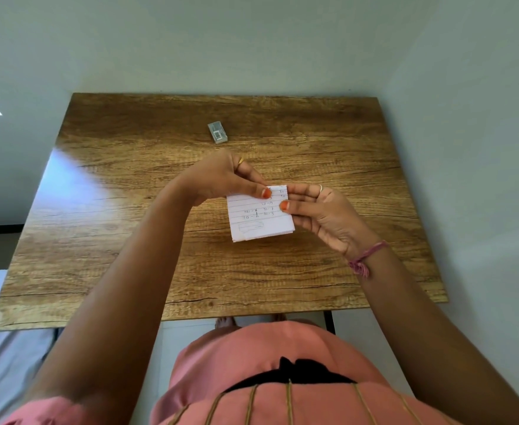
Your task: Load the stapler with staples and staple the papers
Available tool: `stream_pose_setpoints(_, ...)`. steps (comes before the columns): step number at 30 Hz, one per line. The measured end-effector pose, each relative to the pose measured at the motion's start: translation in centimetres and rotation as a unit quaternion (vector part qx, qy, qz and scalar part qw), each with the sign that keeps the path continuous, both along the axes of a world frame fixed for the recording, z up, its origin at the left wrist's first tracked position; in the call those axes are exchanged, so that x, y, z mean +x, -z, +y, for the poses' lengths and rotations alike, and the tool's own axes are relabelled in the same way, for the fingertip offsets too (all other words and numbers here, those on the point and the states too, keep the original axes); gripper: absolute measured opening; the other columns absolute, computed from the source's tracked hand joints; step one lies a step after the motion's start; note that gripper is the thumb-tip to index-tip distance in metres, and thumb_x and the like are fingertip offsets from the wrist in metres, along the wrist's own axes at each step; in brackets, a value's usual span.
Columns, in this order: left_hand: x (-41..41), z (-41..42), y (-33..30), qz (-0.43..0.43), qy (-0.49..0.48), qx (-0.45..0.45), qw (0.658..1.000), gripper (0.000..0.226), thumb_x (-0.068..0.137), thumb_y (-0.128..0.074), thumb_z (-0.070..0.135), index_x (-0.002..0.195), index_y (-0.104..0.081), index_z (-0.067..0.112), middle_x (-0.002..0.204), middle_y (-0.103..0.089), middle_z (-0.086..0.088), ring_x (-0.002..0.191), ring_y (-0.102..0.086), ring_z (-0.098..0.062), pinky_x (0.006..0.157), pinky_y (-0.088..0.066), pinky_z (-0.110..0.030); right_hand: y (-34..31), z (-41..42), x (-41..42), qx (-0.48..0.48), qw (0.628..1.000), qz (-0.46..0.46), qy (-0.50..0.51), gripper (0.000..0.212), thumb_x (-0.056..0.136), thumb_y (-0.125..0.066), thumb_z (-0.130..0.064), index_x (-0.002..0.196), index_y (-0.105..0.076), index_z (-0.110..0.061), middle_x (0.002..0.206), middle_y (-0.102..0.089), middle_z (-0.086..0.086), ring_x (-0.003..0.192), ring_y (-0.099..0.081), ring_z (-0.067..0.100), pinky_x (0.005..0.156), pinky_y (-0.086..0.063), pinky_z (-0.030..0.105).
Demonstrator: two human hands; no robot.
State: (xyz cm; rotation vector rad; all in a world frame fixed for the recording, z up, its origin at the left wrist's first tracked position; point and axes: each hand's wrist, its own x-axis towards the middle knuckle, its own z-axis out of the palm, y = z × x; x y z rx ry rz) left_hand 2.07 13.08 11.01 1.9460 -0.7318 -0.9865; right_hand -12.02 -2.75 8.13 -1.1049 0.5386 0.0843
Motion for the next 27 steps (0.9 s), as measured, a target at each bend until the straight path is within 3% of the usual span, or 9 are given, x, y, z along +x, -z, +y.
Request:
stream_pose_setpoints(7, -0.2, 0.0, 0.3, 0.010, -0.006, -0.007, 1.000, 0.022, 0.071, -0.079, 0.019, 0.090, -0.075, 0.009, 0.078, -0.075, 0.001, 0.071, -0.069, -0.007, 0.054, -0.048, -0.013, -0.2, 0.1, 0.4, -0.019, 1.000, 0.002, -0.013, 0.028, 0.080, -0.069, -0.010, 0.106, -0.066, 0.000, 0.102, -0.072, 0.017, 0.096, -0.070, 0.026, 0.074, -0.059, 0.031)
stream_pose_setpoints(14, 0.0, -0.2, 0.4, 0.005, -0.011, 0.008, 1.000, 0.022, 0.069, -0.081, 0.020, 0.088, -0.076, 0.010, 0.079, -0.075, -0.001, 0.073, -0.070, -0.008, 0.057, -0.050, -0.014, 0.2, 0.2, 0.9, -0.050, 0.999, 0.001, 0.004, 0.022, 0.082, -0.067, -0.007, 0.103, -0.066, 0.002, 0.101, -0.072, 0.016, 0.094, -0.070, 0.024, 0.076, -0.059, 0.033)
stream_pose_setpoints(19, -0.2, -0.5, 0.4, -0.003, -0.013, 0.021, 1.000, 0.019, 0.068, -0.083, 0.020, 0.084, -0.076, 0.014, 0.082, -0.076, -0.003, 0.079, -0.071, -0.015, 0.068, -0.055, -0.025, 0.7, 0.4, 0.9, -0.087, 0.996, -0.011, 0.012, 0.010, 0.084, -0.066, -0.007, 0.093, -0.069, -0.007, 0.093, -0.073, 0.011, 0.088, -0.071, 0.021, 0.077, -0.059, 0.033)
stream_pose_setpoints(27, 0.2, -0.4, -0.3, 0.013, -0.025, 0.064, 0.998, 0.021, 0.065, -0.084, 0.022, 0.079, -0.075, 0.009, 0.076, -0.075, -0.002, 0.070, -0.071, -0.010, 0.057, -0.056, -0.018, 0.9, -0.4, 1.1, -0.205, 0.978, -0.023, 0.026, 0.008, 0.086, -0.065, -0.012, 0.093, -0.070, -0.011, 0.094, -0.072, 0.008, 0.091, -0.068, 0.020, 0.076, -0.058, 0.035)
